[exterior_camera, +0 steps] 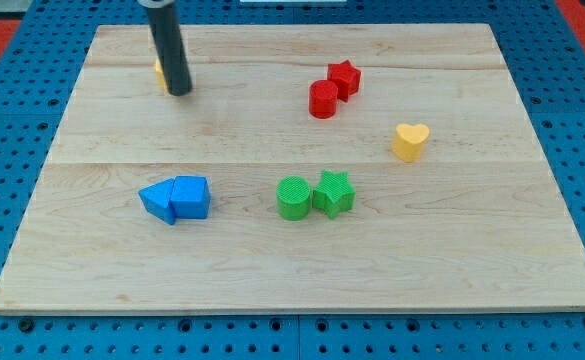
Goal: Move the yellow heart to the bottom of the yellow hexagon
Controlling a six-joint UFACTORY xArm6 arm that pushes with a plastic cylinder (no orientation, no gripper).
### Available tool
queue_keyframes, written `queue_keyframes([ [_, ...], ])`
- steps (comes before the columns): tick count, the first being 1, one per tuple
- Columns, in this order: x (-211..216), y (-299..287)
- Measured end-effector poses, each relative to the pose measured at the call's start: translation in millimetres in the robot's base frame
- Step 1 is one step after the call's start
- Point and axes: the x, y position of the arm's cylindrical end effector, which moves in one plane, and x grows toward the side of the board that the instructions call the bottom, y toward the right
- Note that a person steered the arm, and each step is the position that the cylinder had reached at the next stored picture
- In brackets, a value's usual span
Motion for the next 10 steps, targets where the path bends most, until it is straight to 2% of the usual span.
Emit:
queue_keyframes([
  [1, -22.4, -27.4],
  [2, -41.0, -30.4],
  [3, -35.6, -24.9],
  [4, -13.1, -25.8],
  [8, -5.9, -31.7],
  [9, 9.1, -4.9],
  [10, 32.5, 63.3],
])
